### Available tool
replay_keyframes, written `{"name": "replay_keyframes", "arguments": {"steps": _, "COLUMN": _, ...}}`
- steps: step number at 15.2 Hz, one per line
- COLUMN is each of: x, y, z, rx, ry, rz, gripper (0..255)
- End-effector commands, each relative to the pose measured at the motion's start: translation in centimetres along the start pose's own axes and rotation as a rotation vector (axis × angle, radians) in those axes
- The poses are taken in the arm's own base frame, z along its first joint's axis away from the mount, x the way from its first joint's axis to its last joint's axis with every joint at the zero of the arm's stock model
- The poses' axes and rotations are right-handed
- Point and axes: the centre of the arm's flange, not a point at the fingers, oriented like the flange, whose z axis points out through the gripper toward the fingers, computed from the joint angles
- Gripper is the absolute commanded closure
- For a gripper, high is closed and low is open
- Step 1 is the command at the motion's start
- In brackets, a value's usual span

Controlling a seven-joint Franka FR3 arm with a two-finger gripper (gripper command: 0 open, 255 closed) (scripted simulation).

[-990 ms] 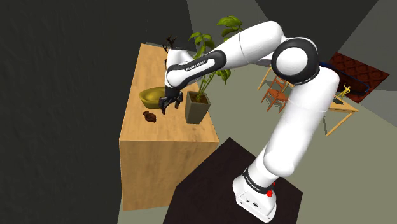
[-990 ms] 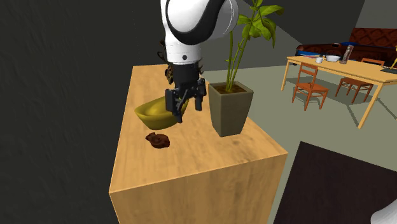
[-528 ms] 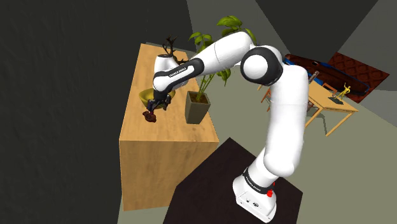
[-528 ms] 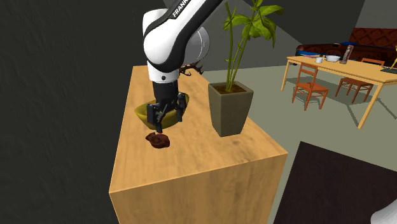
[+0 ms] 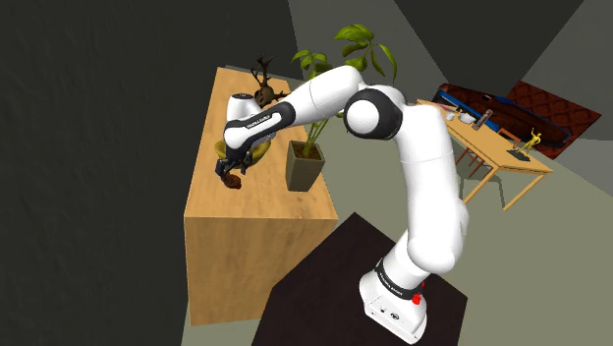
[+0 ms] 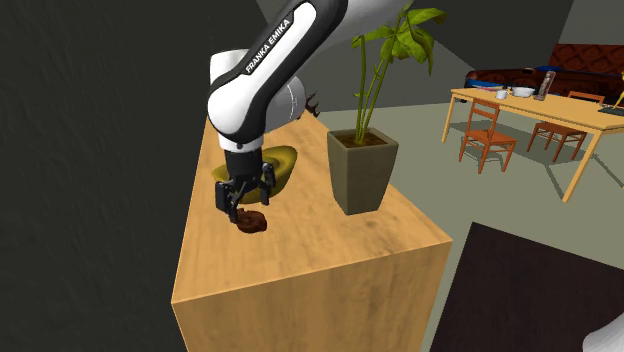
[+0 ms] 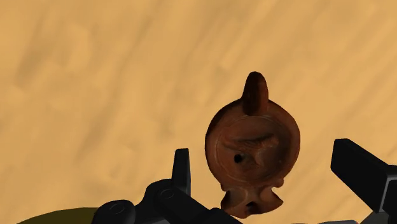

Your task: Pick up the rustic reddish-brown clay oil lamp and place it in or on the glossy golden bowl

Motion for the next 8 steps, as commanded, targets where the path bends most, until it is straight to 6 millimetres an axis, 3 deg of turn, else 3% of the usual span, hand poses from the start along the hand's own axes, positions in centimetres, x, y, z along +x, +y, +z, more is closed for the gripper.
{"name": "replay_keyframes", "arguments": {"steps": 1, "x": 0.0, "y": -0.1, "z": 1.0, "rx": 0.000, "ry": 0.001, "rz": 0.000, "gripper": 0}}
{"name": "replay_keyframes", "arguments": {"steps": 4, "x": 0.0, "y": -0.1, "z": 2.4, "rx": 0.000, "ry": 0.001, "rz": 0.000, "gripper": 0}}
{"name": "replay_keyframes", "arguments": {"steps": 8, "x": 0.0, "y": -0.1, "z": 2.4, "rx": 0.000, "ry": 0.001, "rz": 0.000, "gripper": 0}}
